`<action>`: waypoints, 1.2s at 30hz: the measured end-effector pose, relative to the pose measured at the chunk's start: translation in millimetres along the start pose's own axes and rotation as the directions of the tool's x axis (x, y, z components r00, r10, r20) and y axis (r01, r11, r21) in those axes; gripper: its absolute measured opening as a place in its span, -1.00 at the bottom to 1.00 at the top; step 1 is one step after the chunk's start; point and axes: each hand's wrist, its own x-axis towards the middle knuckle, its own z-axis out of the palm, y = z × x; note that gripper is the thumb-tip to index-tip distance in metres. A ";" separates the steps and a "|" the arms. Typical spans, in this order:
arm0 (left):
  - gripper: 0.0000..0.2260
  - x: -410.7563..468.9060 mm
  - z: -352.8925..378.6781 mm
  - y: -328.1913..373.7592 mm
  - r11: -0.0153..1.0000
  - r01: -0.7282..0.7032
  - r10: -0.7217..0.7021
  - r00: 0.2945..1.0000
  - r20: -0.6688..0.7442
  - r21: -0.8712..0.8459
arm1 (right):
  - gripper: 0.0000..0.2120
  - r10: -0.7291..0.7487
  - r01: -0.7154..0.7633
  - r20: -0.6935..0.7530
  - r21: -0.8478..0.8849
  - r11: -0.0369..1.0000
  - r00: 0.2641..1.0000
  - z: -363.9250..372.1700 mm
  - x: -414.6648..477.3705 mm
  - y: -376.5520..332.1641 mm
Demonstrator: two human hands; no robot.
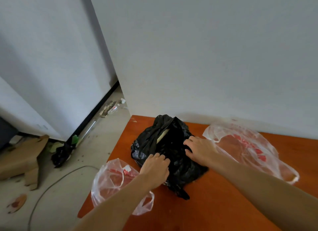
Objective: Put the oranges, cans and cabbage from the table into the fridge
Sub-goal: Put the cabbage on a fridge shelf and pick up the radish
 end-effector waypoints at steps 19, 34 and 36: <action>-0.69 105.5 101.3 -200.3 0.971 0.068 -0.040 0.991 0.128 -0.228 | -0.59 -0.014 0.079 0.304 -0.202 0.976 0.953 79.1 262.7 -15.7; -0.22 145.7 170.3 -226.7 0.831 0.150 -0.038 0.976 0.215 -0.535 | -0.63 0.406 -0.528 0.373 0.332 0.782 0.835 153.8 257.8 31.6; -0.27 158.1 165.7 -230.3 0.864 0.129 -0.004 0.968 0.249 -0.487 | -0.66 0.474 -0.588 0.353 0.401 0.703 0.807 158.0 232.8 38.7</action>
